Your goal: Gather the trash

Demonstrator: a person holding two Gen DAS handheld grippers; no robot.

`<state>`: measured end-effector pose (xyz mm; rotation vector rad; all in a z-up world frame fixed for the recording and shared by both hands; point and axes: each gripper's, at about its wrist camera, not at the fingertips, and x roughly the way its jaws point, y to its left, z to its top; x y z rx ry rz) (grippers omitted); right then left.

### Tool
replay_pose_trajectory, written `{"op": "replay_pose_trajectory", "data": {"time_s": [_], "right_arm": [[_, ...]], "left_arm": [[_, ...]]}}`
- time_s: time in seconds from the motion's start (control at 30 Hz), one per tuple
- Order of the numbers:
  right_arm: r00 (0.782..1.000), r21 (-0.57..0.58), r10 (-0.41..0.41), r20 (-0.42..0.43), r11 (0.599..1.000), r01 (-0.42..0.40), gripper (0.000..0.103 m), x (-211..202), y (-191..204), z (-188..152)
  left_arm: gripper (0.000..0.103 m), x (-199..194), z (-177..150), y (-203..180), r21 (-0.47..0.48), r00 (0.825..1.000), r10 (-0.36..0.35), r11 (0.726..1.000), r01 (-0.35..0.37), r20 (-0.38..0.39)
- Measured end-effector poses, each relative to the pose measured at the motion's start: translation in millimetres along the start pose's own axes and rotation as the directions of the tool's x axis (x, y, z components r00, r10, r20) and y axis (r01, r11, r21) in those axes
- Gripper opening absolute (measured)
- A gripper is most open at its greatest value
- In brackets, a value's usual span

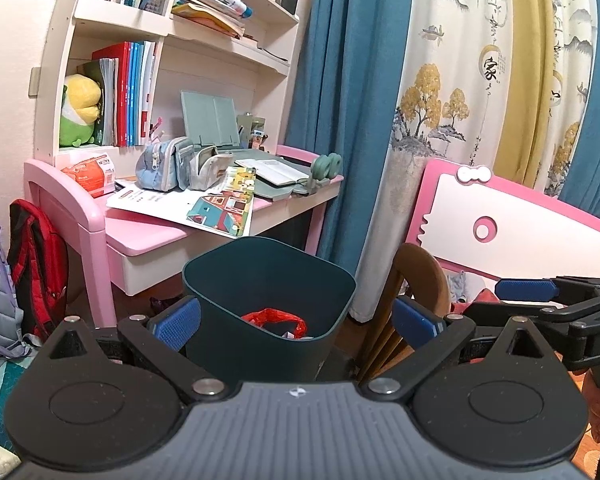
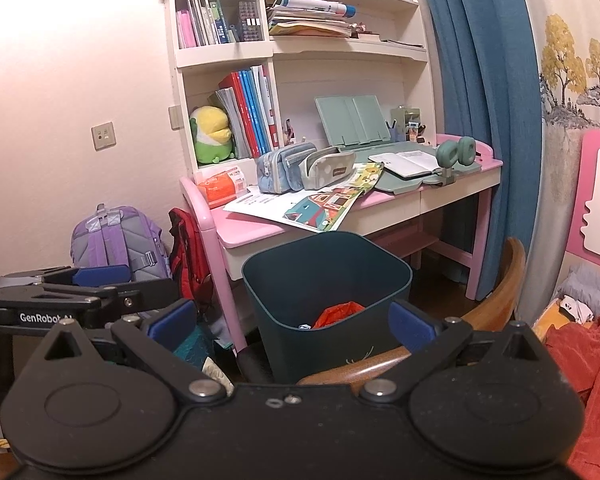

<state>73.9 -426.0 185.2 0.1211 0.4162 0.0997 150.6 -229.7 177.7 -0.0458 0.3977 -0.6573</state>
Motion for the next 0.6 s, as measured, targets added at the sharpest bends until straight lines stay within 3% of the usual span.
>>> {"op": "replay_pose_trajectory", "data": {"time_s": [0.6], "right_arm": [[1.0,0.021,0.003,-0.006,1.0,-0.003,0.103,-0.5,-2.6,-6.4]], "left_arm": [[0.102,1.7,-6.2,-4.4,0.011,1.0,-0.01,1.0,0.01,0.015]]}}
